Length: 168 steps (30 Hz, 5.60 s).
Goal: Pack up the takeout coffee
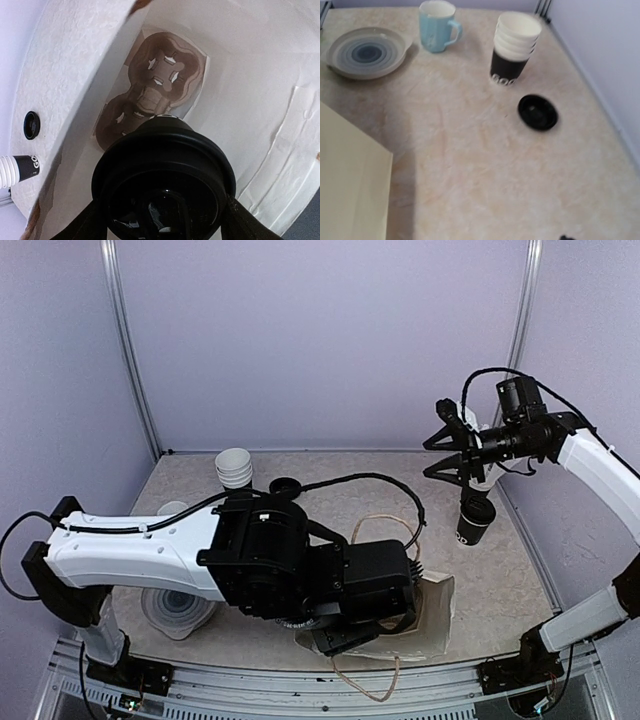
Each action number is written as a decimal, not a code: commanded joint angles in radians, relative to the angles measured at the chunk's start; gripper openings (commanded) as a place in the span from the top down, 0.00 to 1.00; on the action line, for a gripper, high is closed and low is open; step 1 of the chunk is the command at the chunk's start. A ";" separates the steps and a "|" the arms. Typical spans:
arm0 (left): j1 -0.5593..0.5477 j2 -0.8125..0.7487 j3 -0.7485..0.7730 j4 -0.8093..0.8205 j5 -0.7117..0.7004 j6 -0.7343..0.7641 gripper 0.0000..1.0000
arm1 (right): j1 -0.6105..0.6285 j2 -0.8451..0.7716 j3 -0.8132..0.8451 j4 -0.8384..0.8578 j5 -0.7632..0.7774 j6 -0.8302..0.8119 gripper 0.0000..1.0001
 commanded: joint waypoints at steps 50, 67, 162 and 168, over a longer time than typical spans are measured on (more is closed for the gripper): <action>-0.077 -0.086 -0.377 0.273 -0.256 0.295 0.42 | 0.368 0.735 0.087 -0.146 -0.021 0.056 0.61; -0.096 -0.080 -0.462 0.314 -0.278 0.317 0.42 | 0.374 0.662 0.009 -0.091 0.009 0.083 0.61; 0.306 0.040 -0.123 0.191 0.215 0.176 0.15 | 0.058 0.283 -0.018 -0.319 -0.045 -0.095 0.45; 0.301 0.039 -0.096 0.189 0.187 0.171 0.03 | 0.058 0.262 -0.020 -0.325 -0.030 -0.081 0.44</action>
